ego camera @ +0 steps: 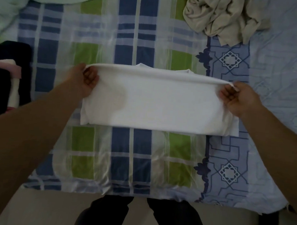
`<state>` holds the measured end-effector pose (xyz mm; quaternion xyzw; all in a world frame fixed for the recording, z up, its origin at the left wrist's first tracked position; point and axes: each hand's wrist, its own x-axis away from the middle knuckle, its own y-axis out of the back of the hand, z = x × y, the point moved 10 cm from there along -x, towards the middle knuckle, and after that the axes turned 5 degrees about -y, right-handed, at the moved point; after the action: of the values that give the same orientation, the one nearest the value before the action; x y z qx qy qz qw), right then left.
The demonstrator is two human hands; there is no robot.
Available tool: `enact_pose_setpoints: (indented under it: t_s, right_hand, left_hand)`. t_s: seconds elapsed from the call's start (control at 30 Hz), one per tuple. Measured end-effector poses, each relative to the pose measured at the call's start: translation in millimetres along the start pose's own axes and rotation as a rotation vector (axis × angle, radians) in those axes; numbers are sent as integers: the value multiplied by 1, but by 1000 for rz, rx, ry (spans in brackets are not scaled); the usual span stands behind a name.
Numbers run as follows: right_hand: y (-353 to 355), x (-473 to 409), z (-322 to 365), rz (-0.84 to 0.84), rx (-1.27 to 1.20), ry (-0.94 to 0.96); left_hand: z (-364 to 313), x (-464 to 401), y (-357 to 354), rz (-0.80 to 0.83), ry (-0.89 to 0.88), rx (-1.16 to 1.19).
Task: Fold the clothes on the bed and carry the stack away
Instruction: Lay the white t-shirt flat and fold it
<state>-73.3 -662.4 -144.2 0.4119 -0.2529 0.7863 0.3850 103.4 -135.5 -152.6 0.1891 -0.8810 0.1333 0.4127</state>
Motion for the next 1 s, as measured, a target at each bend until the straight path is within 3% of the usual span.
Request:
enact_pose_setpoints:
  t_s: [0.07, 0.13, 0.2, 0.27, 0.33, 0.4, 0.53, 0.67, 0.8, 0.93, 1.0]
  right_hand:
    - [-5, -4, 3, -16, 39, 86]
    - [-5, 0, 12, -92, 324, 309]
    - [-23, 15, 16, -120, 878, 641]
    - [-50, 23, -3, -21, 1337, 889]
    - [-56, 18, -18, -8, 1586, 981]
    - [-51, 11, -20, -84, 1688, 980]
    - [-27, 10, -8, -187, 1678, 958]
    - [28, 17, 13, -281, 1334, 813]
    - [59, 15, 32, -319, 1081, 670]
    - [60, -17, 42, -217, 818, 387]
    - [50, -34, 40, -136, 735, 274]
  left_hand:
    - [3, -10, -3, -19, -56, -76]
    - [-4, -11, -2, -60, -255, -269]
    - [-19, 4, -10, -89, -600, -727]
    - [-7, 21, -39, 30, -893, -1217]
    - [18, 22, -53, 138, -1008, -1548]
    - [28, 10, -49, 136, -1011, -1697]
    - [27, -3, -43, 102, -982, -1774]
    - [47, 31, -61, 134, -995, -1752]
    - [138, 114, -123, 484, -1192, -1766]
    - [249, 181, -183, 865, -1194, -1798]
    - [286, 203, -208, 946, -1198, -1791]
